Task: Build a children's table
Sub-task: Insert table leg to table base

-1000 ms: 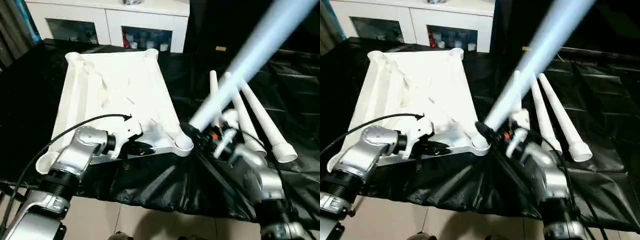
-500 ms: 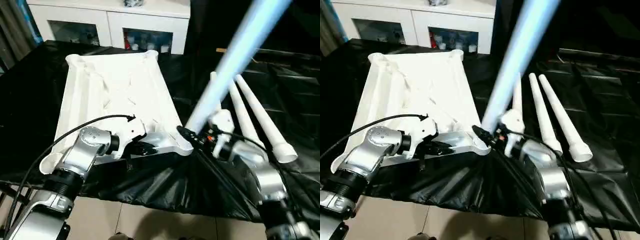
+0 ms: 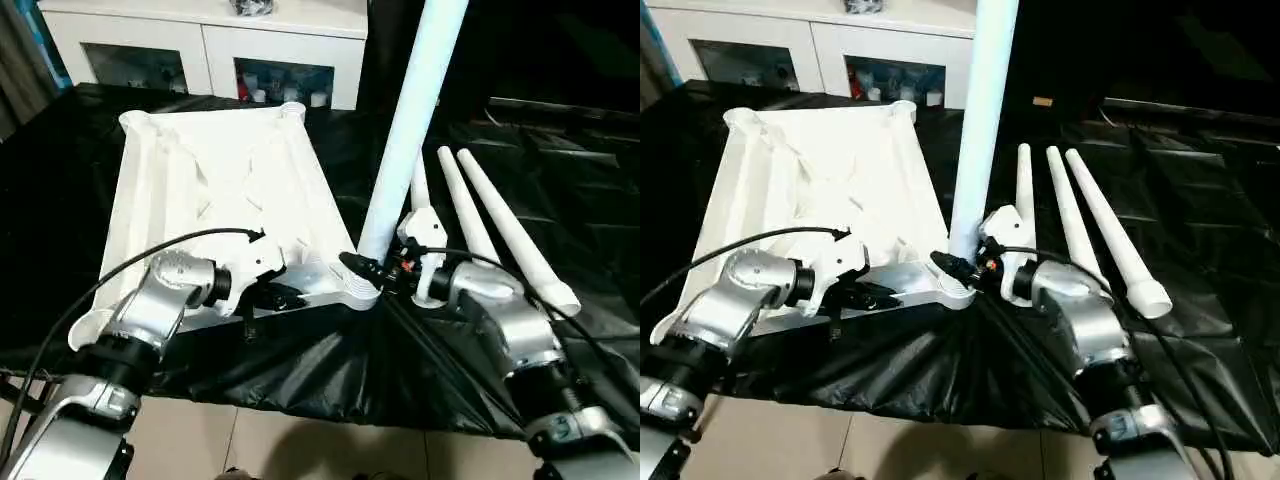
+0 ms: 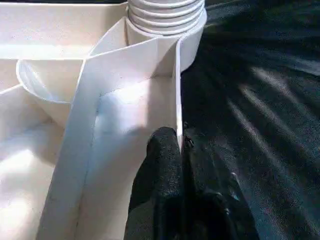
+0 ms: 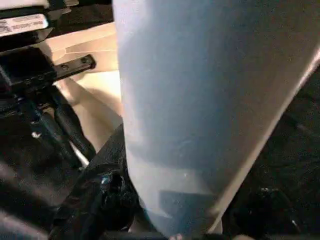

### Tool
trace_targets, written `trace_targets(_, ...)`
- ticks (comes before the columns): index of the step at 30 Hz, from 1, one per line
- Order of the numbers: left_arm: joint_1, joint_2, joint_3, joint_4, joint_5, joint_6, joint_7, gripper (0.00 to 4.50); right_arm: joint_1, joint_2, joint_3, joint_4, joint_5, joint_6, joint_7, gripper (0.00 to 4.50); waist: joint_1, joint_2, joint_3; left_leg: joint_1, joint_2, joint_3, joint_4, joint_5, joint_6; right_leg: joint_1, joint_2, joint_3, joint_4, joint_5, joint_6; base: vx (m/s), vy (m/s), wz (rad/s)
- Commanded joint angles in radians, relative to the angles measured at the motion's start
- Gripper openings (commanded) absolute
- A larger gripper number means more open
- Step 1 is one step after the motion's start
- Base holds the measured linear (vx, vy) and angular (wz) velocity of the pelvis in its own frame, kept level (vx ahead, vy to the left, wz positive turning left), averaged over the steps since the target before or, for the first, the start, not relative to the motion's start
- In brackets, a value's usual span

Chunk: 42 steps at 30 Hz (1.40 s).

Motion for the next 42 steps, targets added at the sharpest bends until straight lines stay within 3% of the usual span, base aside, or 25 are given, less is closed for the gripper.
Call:
trace_targets(1,-0.029,-0.018,-0.025,-0.018,-0.013,-0.034,-0.041,0.0,0.068,0.004,0.101,0.076,-0.035,0.056,0.059,1.88,0.004,0.012,-0.038,0.01,0.078,-0.033,-0.094,-0.347,0.0,0.024,-0.081,0.054,-0.084,-0.351,-0.197,0.0,0.0,0.0)
trace_targets(5,-0.037,-0.013,-0.046,-0.017,-0.012,-0.061,-0.089,0.0,0.103,-0.018,0.113,0.015,-0.007,0.054,0.135,1.88,0.016,0.015,-0.042,0.01,0.076,-0.024,-0.089,-0.26,0.033,0.034,-0.08,0.053,-0.071,-0.195,-0.247,0.0,0.0,0.0)
trace_targets(6,-0.038,-0.013,-0.049,-0.016,-0.014,-0.067,-0.1,0.0,0.108,-0.022,0.116,0.009,-0.003,0.051,0.15,1.88,0.018,0.011,-0.043,0.01,0.076,-0.023,-0.088,-0.245,0.038,0.036,-0.08,0.052,-0.069,-0.174,-0.254,0.0,0.0,0.0)
trace_targets(12,-0.039,-0.011,-0.064,-0.017,-0.027,-0.083,-0.157,0.0,0.148,-0.041,0.134,-0.044,0.011,0.035,0.211,1.88,0.033,0.018,-0.044,0.012,0.078,-0.021,-0.087,-0.217,0.048,0.043,-0.078,0.049,-0.062,-0.108,-0.278,0.0,0.0,0.0)
trace_targets(15,-0.044,-0.011,-0.065,-0.005,-0.03,-0.089,-0.167,0.0,0.165,-0.045,0.136,-0.063,0.013,0.032,0.225,1.88,0.038,0.022,-0.039,0.013,0.08,-0.023,-0.092,-0.249,0.037,0.041,-0.079,0.049,-0.067,-0.161,-0.272,0.0,0.0,0.0)
trace_targets(18,-0.06,-0.019,-0.049,0.023,-0.023,-0.085,-0.131,0.0,0.166,-0.027,0.114,-0.047,0.006,0.022,0.19,1.88,0.037,0.023,-0.034,0.02,0.081,-0.027,-0.1,-0.342,-0.001,0.036,-0.082,0.051,-0.08,-0.298,-0.242,0.0,0.0,0.0)
trace_targets(20,-0.064,-0.023,-0.043,0.029,-0.022,-0.081,-0.117,0.0,0.16,-0.018,0.102,-0.035,0.005,0.02,0.171,1.88,0.037,0.022,-0.035,0.022,0.081,-0.029,-0.101,-0.358,-0.01,0.035,-0.085,0.054,-0.085,-0.342,-0.227,0.0,0.0,0.0)
trace_targets(23,-0.073,-0.044,-0.017,0.035,-0.014,-0.049,-0.042,0.0,0.121,0.024,0.046,0.037,-0.014,0.007,0.043,1.88,0.032,0.023,-0.03,0.023,0.079,-0.032,-0.103,-0.386,-0.025,0.029,-0.086,0.054,-0.09,-0.409,-0.213,0.0,0.0,0.0)
trace_targets(25,-0.066,-0.073,0.016,0.005,-0.012,0.021,0.053,0.0,0.072,0.064,-0.007,0.126,-0.056,-0.011,-0.144,1.88,0.029,0.024,-0.033,0.022,0.08,-0.034,-0.104,-0.378,-0.039,0.027,-0.088,0.054,-0.089,-0.426,-0.208,0.0,0.0,0.0)
trace_targets(27,-0.054,-0.091,0.032,-0.032,-0.017,0.076,0.101,0.0,0.05,0.085,-0.031,0.169,-0.073,-0.012,-0.239,1.88,0.017,0.024,-0.033,0.012,0.077,-0.04,-0.107,-0.375,-0.053,0.033,-0.089,0.051,-0.089,-0.457,-0.191,0.0,0.0,0.0)
trace_targets(30,-0.032,-0.114,0.047,-0.089,-0.011,0.146,0.164,0.0,0.031,0.111,-0.054,0.201,-0.073,0.01,-0.317,1.88,0.007,0.024,-0.035,0.009,0.077,-0.037,-0.104,-0.364,-0.034,0.032,-0.086,0.054,-0.089,-0.415,-0.195,0.0,0.0,0.0)
trace_targets(32,0.01,-0.157,0.059,-0.191,0.004,0.246,0.255,0.0,0.003,0.142,-0.062,0.252,-0.088,0.04,-0.41,1.88,-0.001,0.027,-0.036,0.004,0.077,-0.037,-0.104,-0.341,-0.03,0.035,-0.085,0.053,-0.085,-0.379,-0.208,0.0,0.0,0.0)
trace_targets(33,0.065,-0.216,0.053,-0.304,0.026,0.344,0.331,0.0,-0.017,0.174,-0.062,0.292,-0.1,0.053,-0.474,1.88,-0.009,0.023,-0.034,-0.002,0.079,-0.039,-0.106,-0.331,-0.029,0.04,-0.083,0.049,-0.082,-0.377,-0.214,0.0,0.0,0.0)
trace_targets(35,0.085,-0.234,0.041,-0.338,0.034,0.364,0.345,0.0,-0.023,0.189,-0.065,0.3,-0.097,0.061,-0.485,1.88,-0.01,0.024,-0.038,0.001,0.072,-0.033,-0.097,-0.307,-0.009,0.038,-0.081,0.051,-0.089,-0.37,-0.214,0.0,0.0,0.0)
trace_targets(36,0.105,-0.253,0.026,-0.36,0.047,0.372,0.364,0.0,-0.026,0.205,-0.064,0.301,-0.092,0.073,-0.485,1.88,-0.013,0.008,-0.038,-0.003,0.071,-0.029,-0.096,-0.28,0.01,0.039,-0.078,0.051,-0.089,-0.335,-0.216,0.0,0.0,0.0)
trace_targets(38,0.122,-0.268,0.007,-0.372,0.051,0.376,0.388,0.0,-0.034,0.225,-0.058,0.311,-0.094,0.077,-0.484,1.88,-0.011,0.013,-0.036,-0.003,0.069,-0.027,-0.095,-0.271,0.025,0.038,-0.079,0.052,-0.089,-0.336,-0.215,0.0,0.0,0.0)
trace_targets(39,0.125,-0.271,0.004,-0.372,0.05,0.377,0.395,0.0,-0.036,0.231,-0.053,0.315,-0.099,0.076,-0.484,1.88,-0.008,0.015,-0.035,0.003,0.067,-0.025,-0.094,-0.276,0.036,0.032,-0.076,0.051,-0.095,-0.372,-0.205,0.0,0.0,0.0)
trace_targets(40,0.126,-0.271,-0.001,-0.376,0.046,0.383,0.404,0.0,-0.039,0.235,-0.049,0.321,-0.103,0.073,-0.489,1.88,-0.011,0.001,-0.034,-0.002,0.067,-0.025,-0.095,-0.273,0.039,0.035,-0.075,0.05,-0.097,-0.389,-0.197,0.0,0.0,0.0)
trace_targets(41,0.127,-0.27,-0.005,-0.379,0.044,0.388,0.406,0.0,-0.041,0.238,-0.047,0.324,-0.104,0.073,-0.489,1.88,-0.006,0.01,-0.034,-0.001,0.069,-0.028,-0.097,-0.27,0.035,0.034,-0.076,0.05,-0.096,-0.408,-0.188,0.0,0.0,0.0)
trace_targets(42,0.128,-0.262,-0.006,-0.396,0.043,0.409,0.417,0.0,-0.049,0.245,-0.046,0.333,-0.105,0.07,-0.497,1.88,-0.008,0.012,-0.032,-0.001,0.07,-0.029,-0.098,-0.276,0.032,0.032,-0.076,0.05,-0.096,-0.416,-0.183,0.0,0.0,0.0)
